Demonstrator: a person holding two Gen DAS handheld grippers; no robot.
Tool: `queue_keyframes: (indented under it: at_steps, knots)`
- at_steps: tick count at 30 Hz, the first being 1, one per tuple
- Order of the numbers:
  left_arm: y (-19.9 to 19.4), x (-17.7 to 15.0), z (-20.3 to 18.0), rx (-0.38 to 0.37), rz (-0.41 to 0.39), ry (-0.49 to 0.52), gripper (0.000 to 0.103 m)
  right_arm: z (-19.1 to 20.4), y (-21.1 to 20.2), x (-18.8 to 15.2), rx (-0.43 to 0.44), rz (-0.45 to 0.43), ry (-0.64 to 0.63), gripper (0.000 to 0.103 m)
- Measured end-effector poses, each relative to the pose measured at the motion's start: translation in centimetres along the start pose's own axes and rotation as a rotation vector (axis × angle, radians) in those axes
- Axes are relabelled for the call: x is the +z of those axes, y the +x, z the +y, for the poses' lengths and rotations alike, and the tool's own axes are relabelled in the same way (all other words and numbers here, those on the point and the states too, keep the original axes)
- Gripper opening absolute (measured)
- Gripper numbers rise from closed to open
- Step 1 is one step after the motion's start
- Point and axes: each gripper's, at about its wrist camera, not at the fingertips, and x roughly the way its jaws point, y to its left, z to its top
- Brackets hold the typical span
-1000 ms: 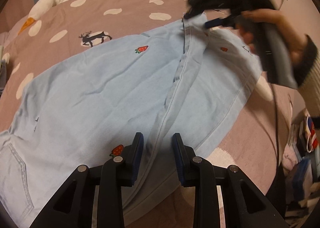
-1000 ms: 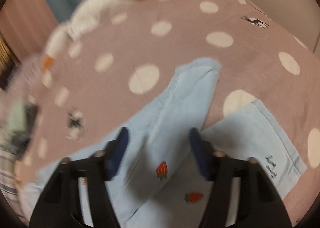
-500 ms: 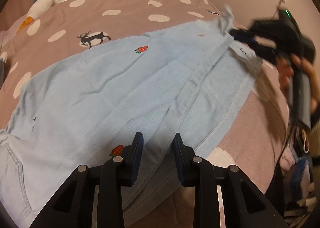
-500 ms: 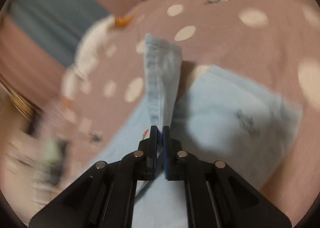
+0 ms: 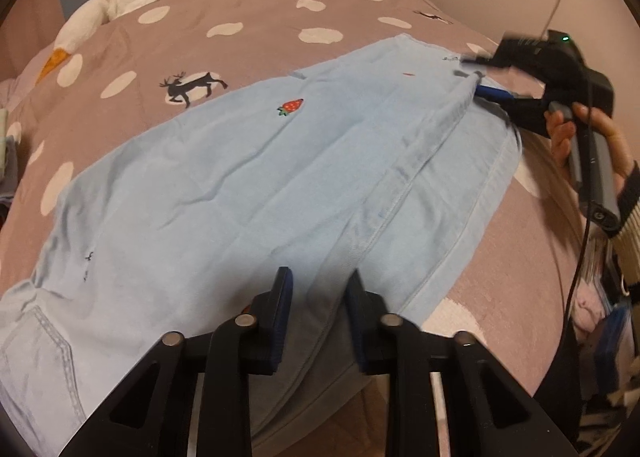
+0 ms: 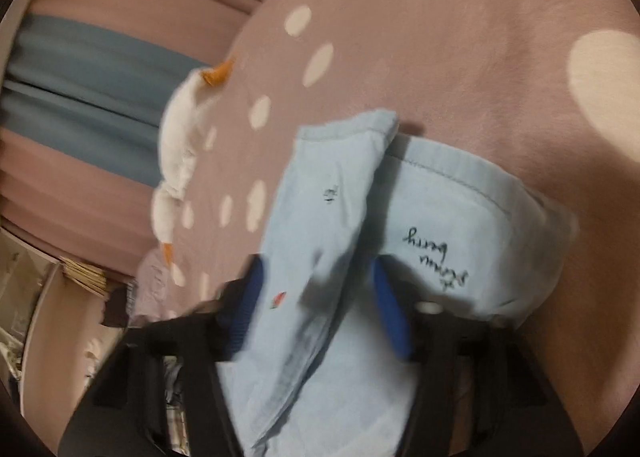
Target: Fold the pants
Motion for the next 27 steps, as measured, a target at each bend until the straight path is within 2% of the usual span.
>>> queue_keyframes:
  at_steps: [1,2,4,9,11,12,14,17,19,20,21,23,25,27]
  knots:
    - [0.0,0.0,-0.2,-0.003,-0.007,0.002,0.011,-0.2,0.5,0.0,-0.001,0.013,-0.003,0.008]
    - [-0.1,0.0,-0.3,0.009,-0.014,0.007,0.011,-0.6,0.4,-0.2,0.000,0.015,-0.003,0.005]
    - [-0.5,-0.1,-0.8,0.037,-0.031,0.030,0.005,-0.3,-0.2,-0.1,-0.005,0.007,-0.016,0.005]
    - [-3.6,-0.8,-2.7,0.080,-0.112,0.143,0.004,0.9,-6.2,0.5,0.036,-0.122,-0.091,0.003]
    - [-4.4,-1.3,-3.1,0.079,-0.121,0.171,0.004,0.3,-7.7,0.5,0.019,-0.150,-0.094,0.003]
    - [-4.5,-1.4,-3.1,0.071,-0.118,0.176,0.004,-0.3,-8.3,0.4,0.012,-0.153,-0.092,0.003]
    - [-4.3,-1.6,-3.3,0.073,-0.112,0.193,0.004,-1.7,-7.9,0.1,-0.016,-0.103,-0.073,0.004]
    - [-3.3,-1.7,-3.0,0.066,-0.079,0.182,0.004,-3.1,-6.9,-0.9,0.032,-0.055,-0.011,0.009]
    - [-3.0,-1.7,-3.0,0.065,-0.068,0.173,0.004,-3.4,-6.3,-0.9,0.044,-0.067,0.037,0.030]
    - [-2.8,-1.7,-2.9,0.063,-0.059,0.168,0.004,-3.4,-5.9,-0.8,0.052,-0.072,0.054,0.048]
    - [-2.8,-1.7,-2.9,0.062,-0.055,0.164,0.004,-3.1,-5.2,-0.5,0.073,-0.068,0.062,0.049]
    - [-2.7,-1.7,-2.8,0.059,-0.051,0.154,0.004,-2.3,-3.8,0.2,0.060,-0.047,0.045,0.048]
    - [-2.8,-1.7,-2.8,0.059,-0.050,0.147,0.004,-1.4,-2.4,0.8,0.052,-0.025,0.025,0.044]
    - [-2.7,-1.6,-2.8,0.054,-0.045,0.136,0.004,-1.1,-0.6,1.3,0.030,0.012,0.019,0.027]
